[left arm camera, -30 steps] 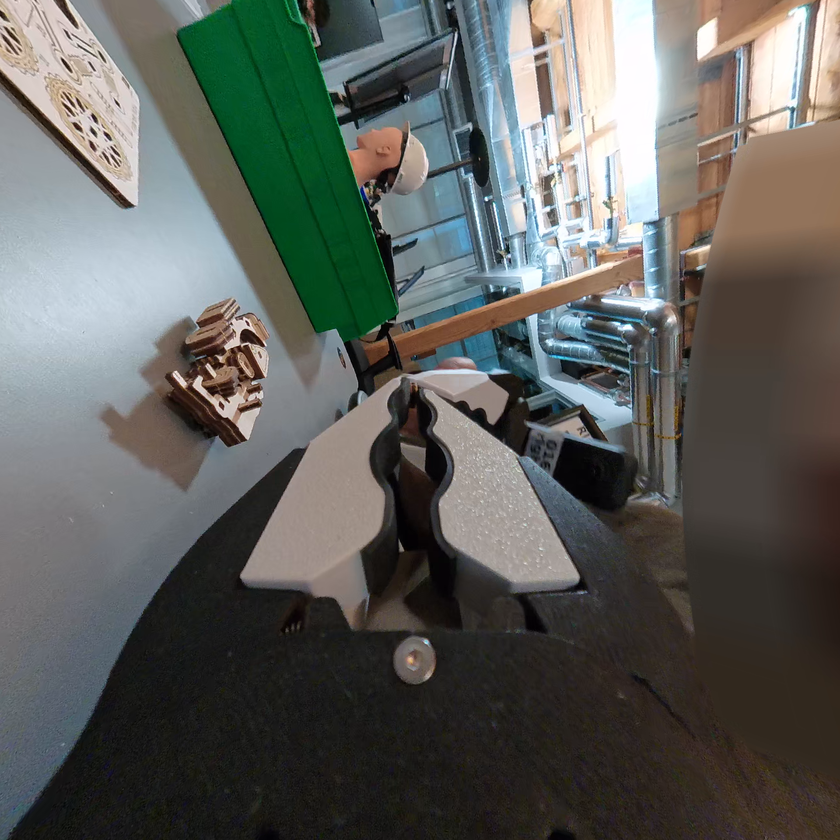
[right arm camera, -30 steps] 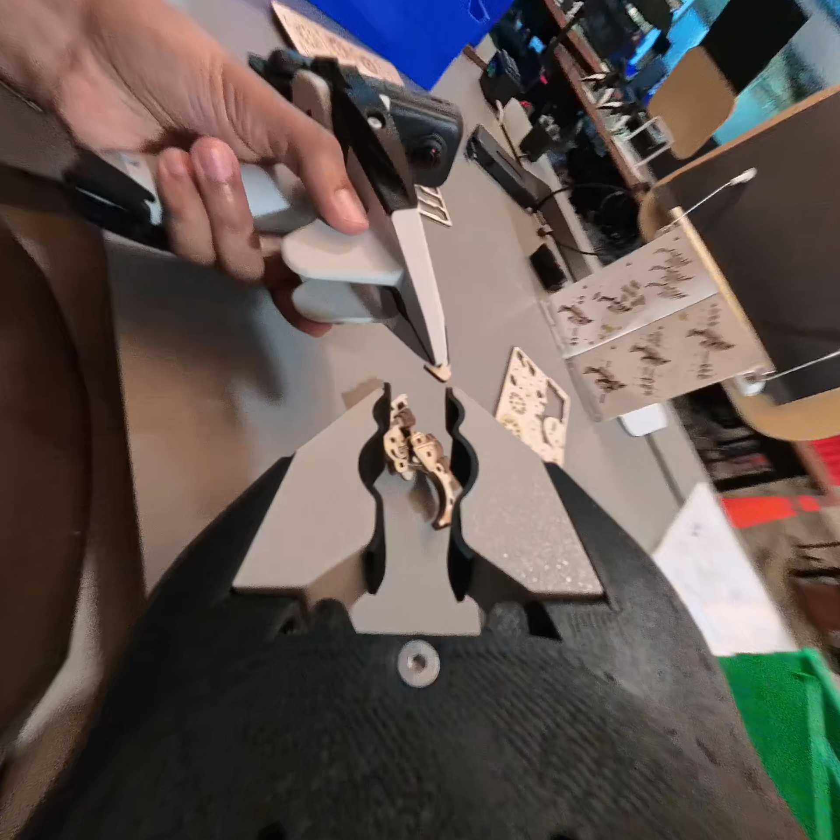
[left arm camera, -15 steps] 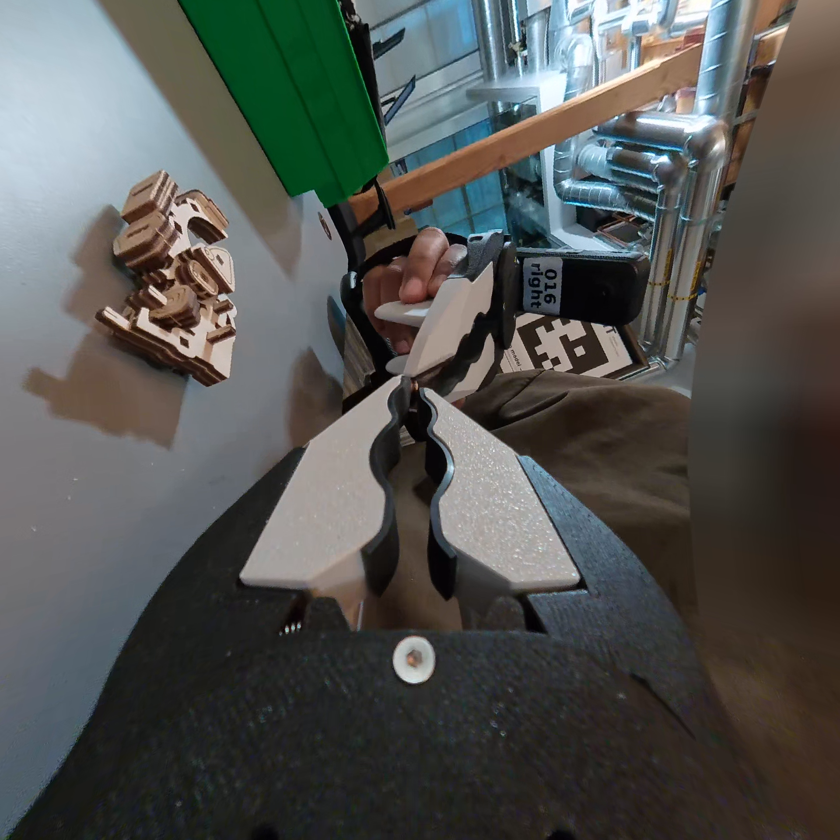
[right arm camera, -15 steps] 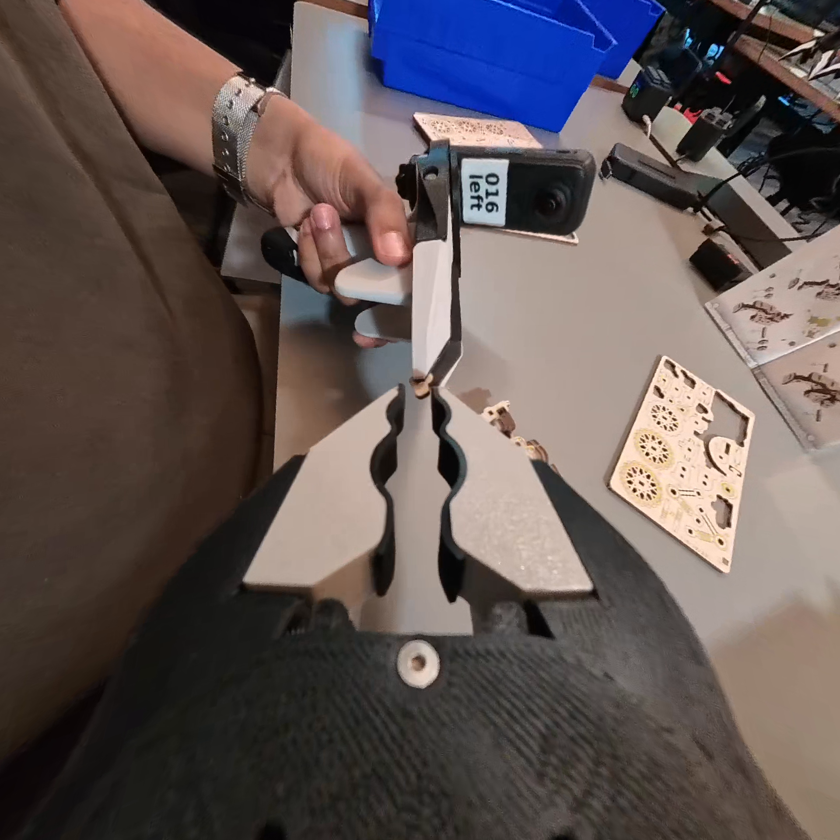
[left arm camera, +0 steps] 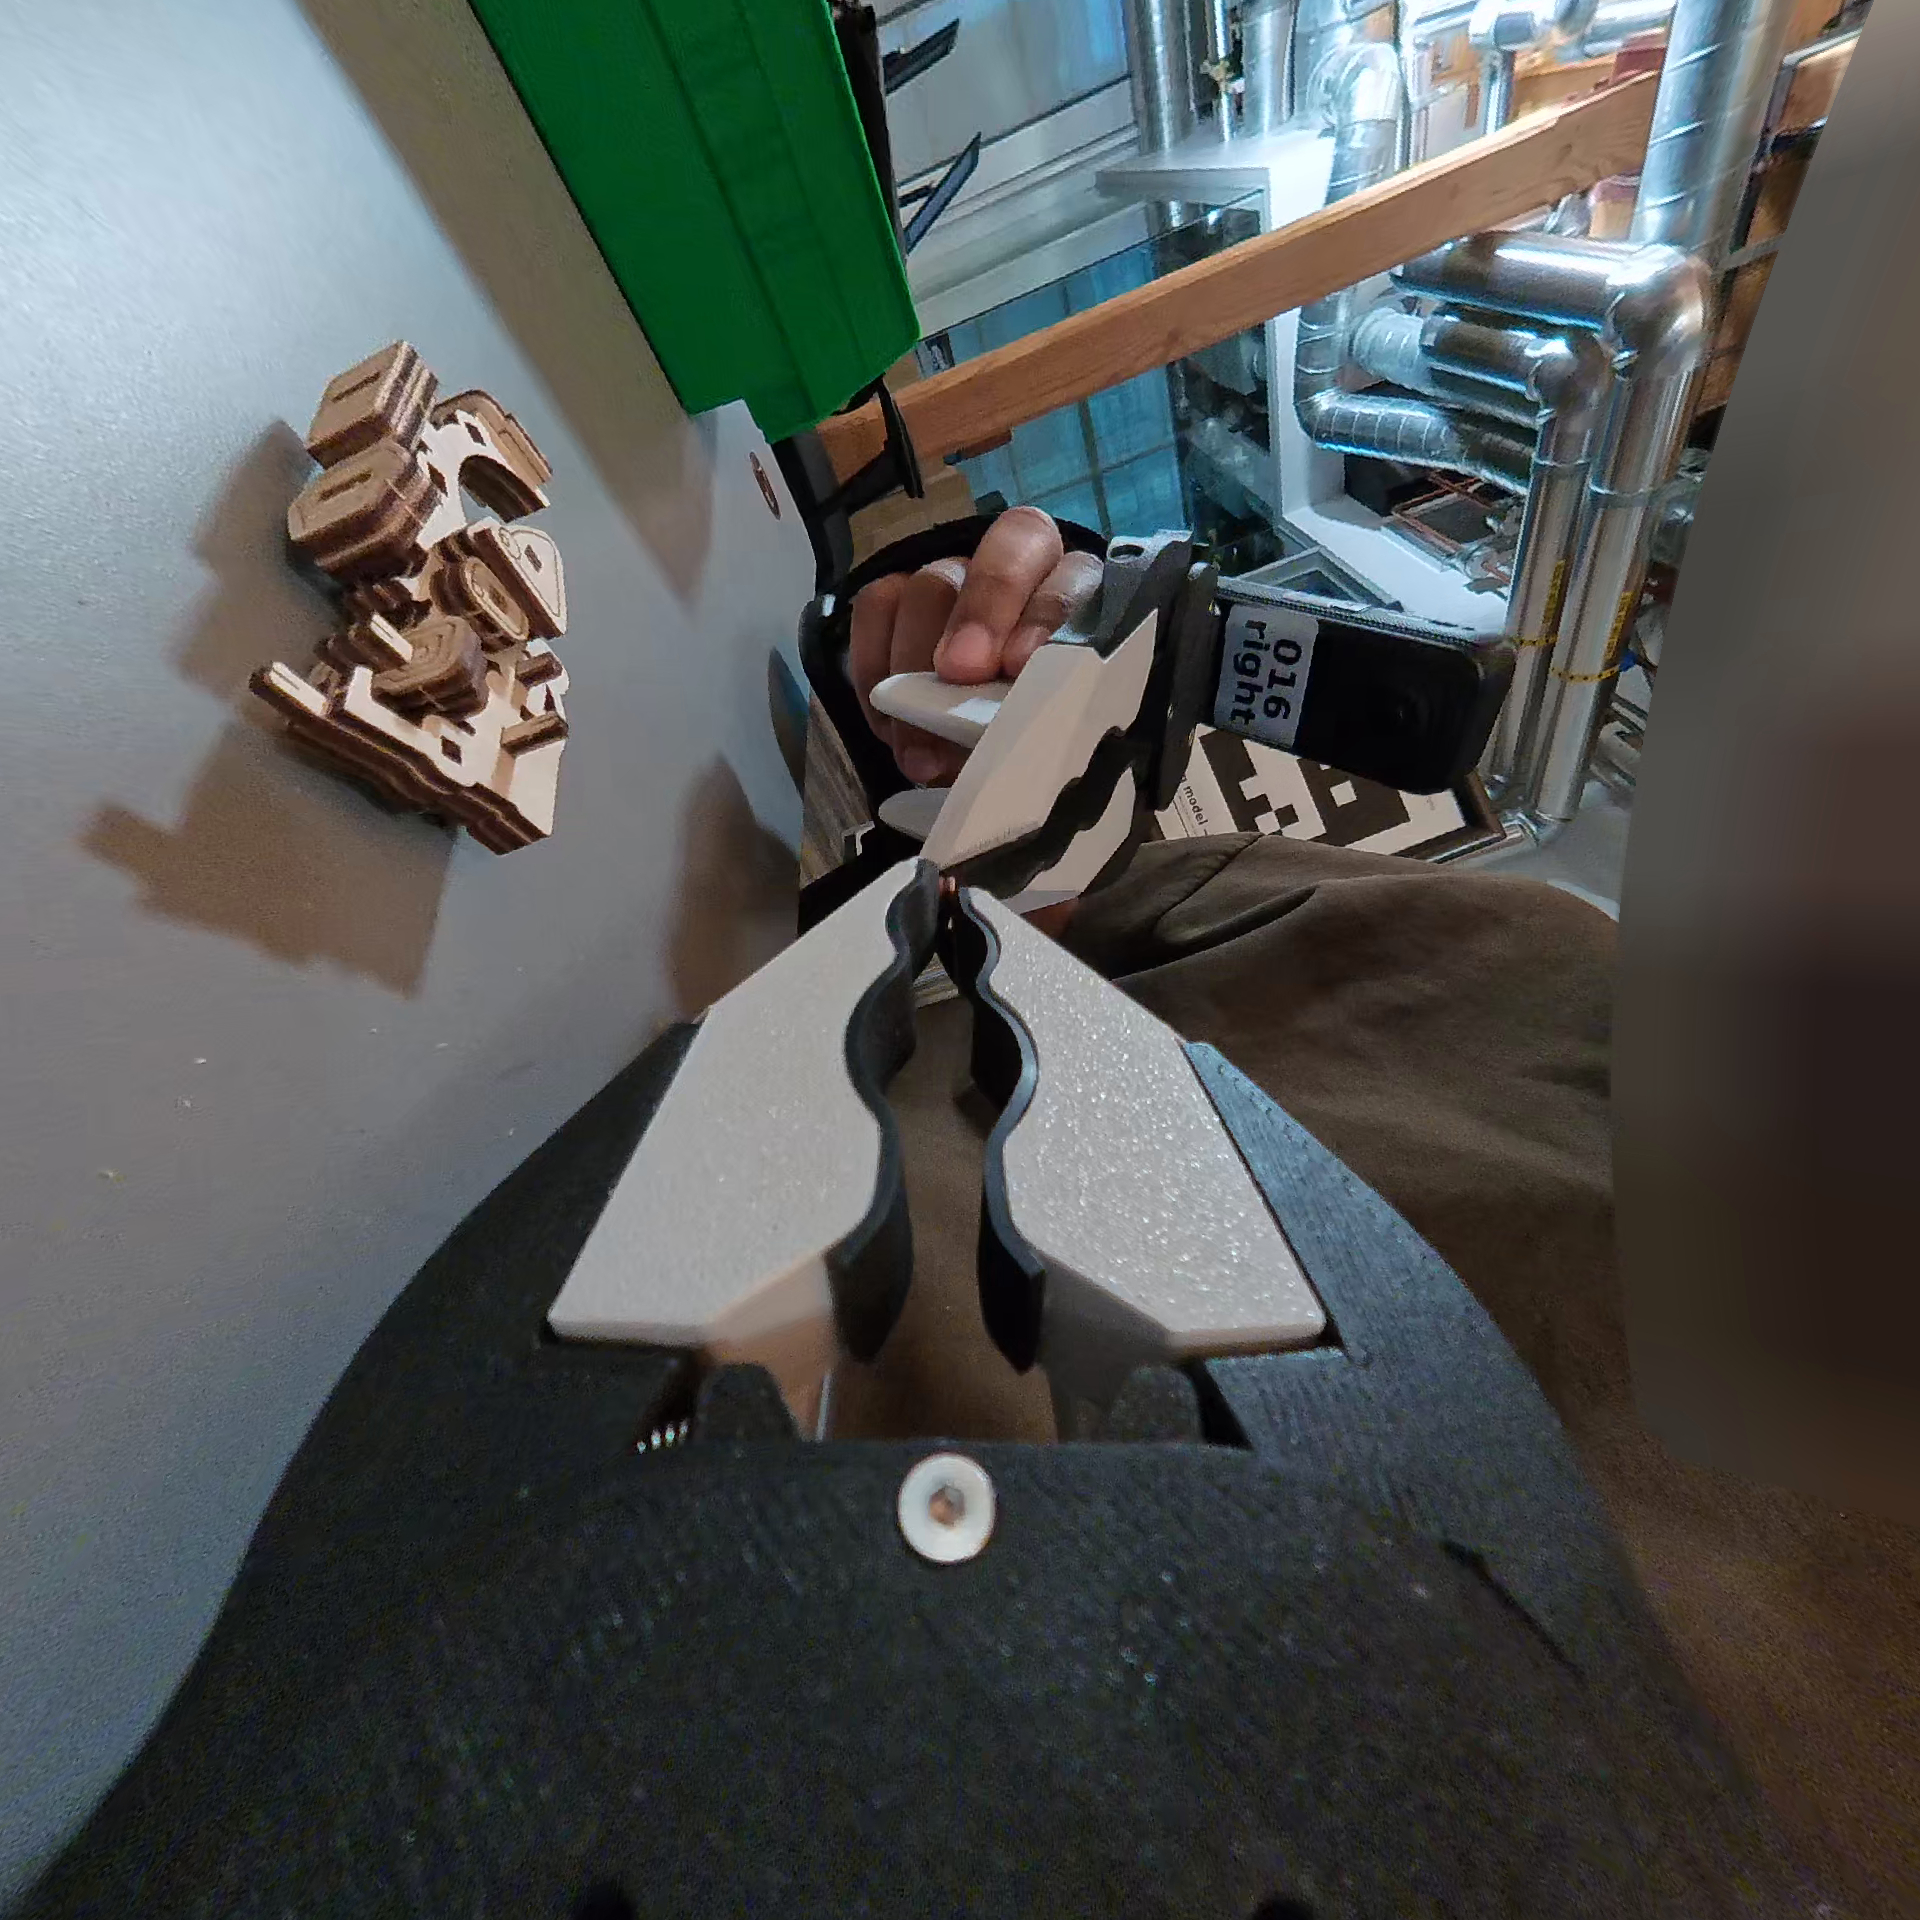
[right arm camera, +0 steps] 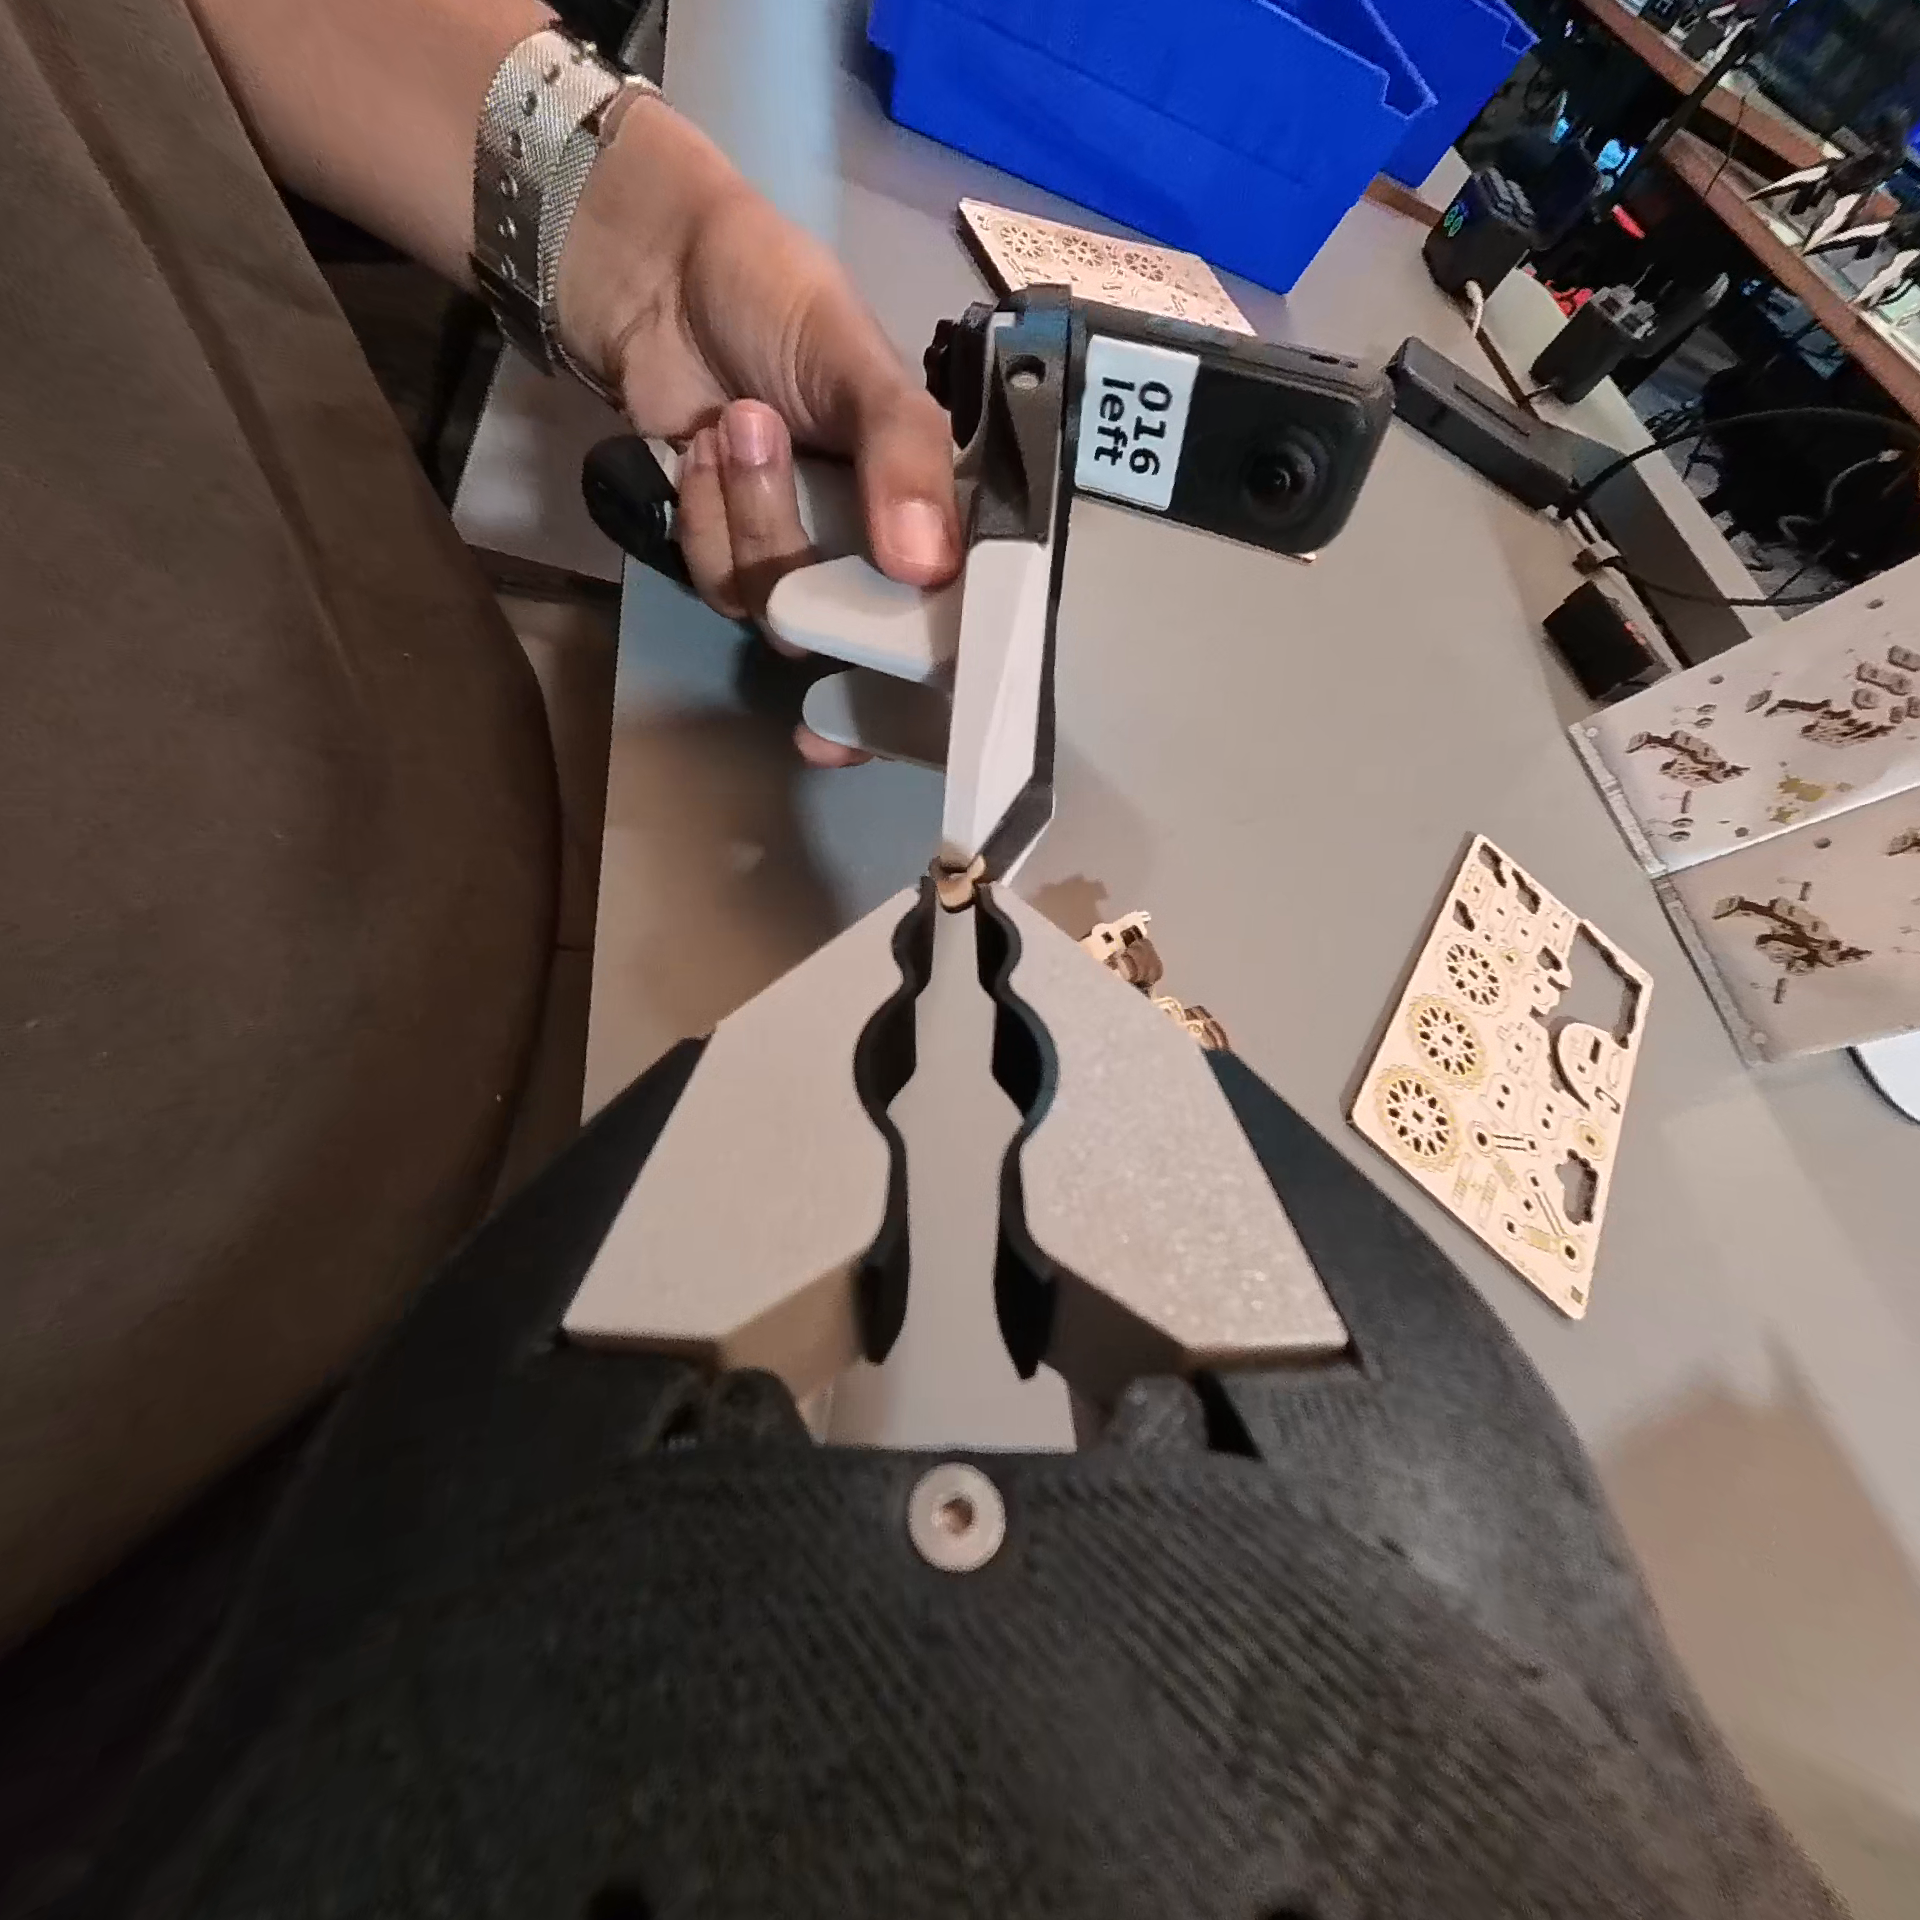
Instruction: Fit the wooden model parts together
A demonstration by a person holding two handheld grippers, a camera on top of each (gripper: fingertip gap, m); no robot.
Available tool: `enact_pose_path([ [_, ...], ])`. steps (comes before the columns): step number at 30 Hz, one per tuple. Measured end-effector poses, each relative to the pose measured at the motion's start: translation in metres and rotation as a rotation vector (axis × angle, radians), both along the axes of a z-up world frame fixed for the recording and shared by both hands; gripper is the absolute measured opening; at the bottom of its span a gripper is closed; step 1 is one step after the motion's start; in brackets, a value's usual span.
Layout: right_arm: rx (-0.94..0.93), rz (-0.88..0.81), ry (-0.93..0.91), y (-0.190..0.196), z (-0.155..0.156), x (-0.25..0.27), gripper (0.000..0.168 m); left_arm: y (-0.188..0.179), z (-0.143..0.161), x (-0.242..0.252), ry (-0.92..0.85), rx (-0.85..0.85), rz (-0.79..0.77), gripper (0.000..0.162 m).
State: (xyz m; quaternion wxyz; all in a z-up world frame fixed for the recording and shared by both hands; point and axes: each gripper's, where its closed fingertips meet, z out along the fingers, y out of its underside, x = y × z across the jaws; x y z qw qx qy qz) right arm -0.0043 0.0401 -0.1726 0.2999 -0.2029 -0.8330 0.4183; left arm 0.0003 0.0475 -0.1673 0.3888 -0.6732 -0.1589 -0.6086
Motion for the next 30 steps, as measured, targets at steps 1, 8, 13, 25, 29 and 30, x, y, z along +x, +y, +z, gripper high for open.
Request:
enact_pose_path([
  [1,0.008,0.000,0.002,0.000,-0.001,0.000,0.006,0.000,-0.001,0.000,0.002,-0.003,0.000,0.001],
  [8,0.032,-0.018,-0.009,0.003,-0.004,-0.002,0.005,0.003,-0.003,-0.001,-0.006,-0.012,0.023,0.001],
  [13,0.060,-0.188,-0.100,0.027,-0.021,-0.018,0.005,0.012,-0.012,-0.025,0.208,-0.013,0.181,0.003],
  [25,-0.316,-0.488,-0.415,0.054,-0.035,-0.033,0.005,0.027,-0.044,-0.054,0.759,-0.119,0.313,0.048],
  [29,-0.382,-0.518,-0.485,0.053,-0.037,-0.032,0.005,0.027,-0.043,-0.054,0.743,-0.114,0.313,0.047],
  [30,-0.406,-0.522,-0.505,0.052,-0.037,-0.031,0.005,0.026,-0.042,-0.054,0.737,-0.110,0.311,0.047],
])
